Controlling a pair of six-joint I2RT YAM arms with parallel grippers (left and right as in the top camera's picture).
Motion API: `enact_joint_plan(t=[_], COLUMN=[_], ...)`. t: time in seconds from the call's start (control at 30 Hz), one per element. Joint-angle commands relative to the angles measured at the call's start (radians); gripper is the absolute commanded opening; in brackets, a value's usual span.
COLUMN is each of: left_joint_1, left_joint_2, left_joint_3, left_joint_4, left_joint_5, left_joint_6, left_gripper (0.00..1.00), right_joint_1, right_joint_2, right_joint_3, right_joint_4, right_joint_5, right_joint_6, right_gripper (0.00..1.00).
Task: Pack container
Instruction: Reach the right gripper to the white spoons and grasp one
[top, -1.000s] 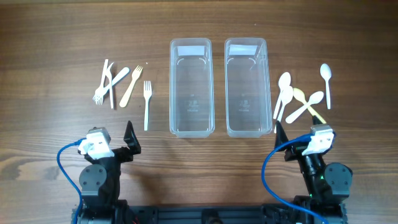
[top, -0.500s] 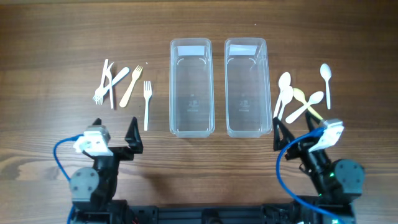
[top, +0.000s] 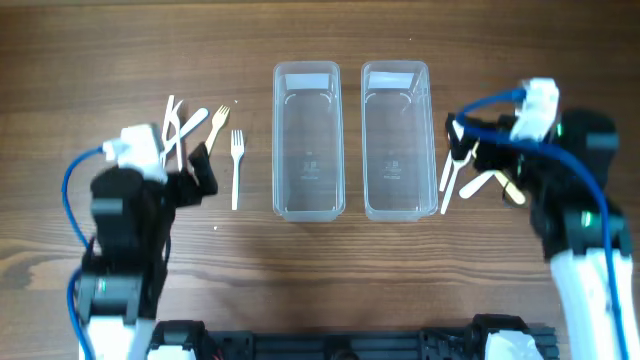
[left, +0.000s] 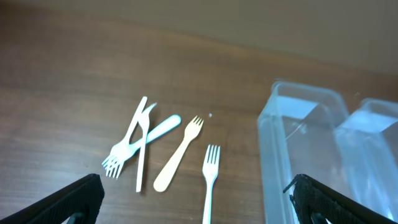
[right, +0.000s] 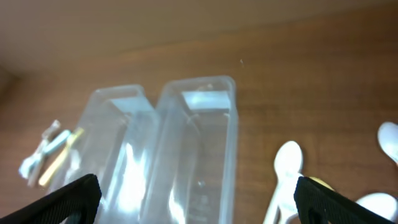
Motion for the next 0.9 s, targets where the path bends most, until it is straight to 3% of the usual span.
enact_joint_plan(t=[0.0, 0.2, 0.47, 0.87], left_joint_1=[0.010, 0.010, 0.010, 0.010], left_joint_2=[0.163, 0.304, 0.332, 0.332], left_joint_3=[0.092, 0.106, 0.106, 0.106], left_joint_4=[-0.008, -0.013, -0.012, -0.012], left_joint_5=[-0.019, -0.033, -0.043, -0.043], left_joint_6=[0.024, 0.024, 0.023, 0.023], left_gripper=[1.00, 1.00, 1.00, 1.00], right_joint_1=[-0.011, -0.087, -0.147, -0.147], right_joint_2=[0.166, 0.317, 0.386, 0.398], right_joint_3=[0.149, 0.191, 0.190, 0.167], right_joint_4=[-0.072, -0.135, -0.156, -0.163], right_joint_5=[0.134, 0.192, 0.179, 0.093], right_joint_6=[-0.109, -0.154, -0.149, 0.032], right_gripper=[1.00, 1.00, 1.00, 0.96])
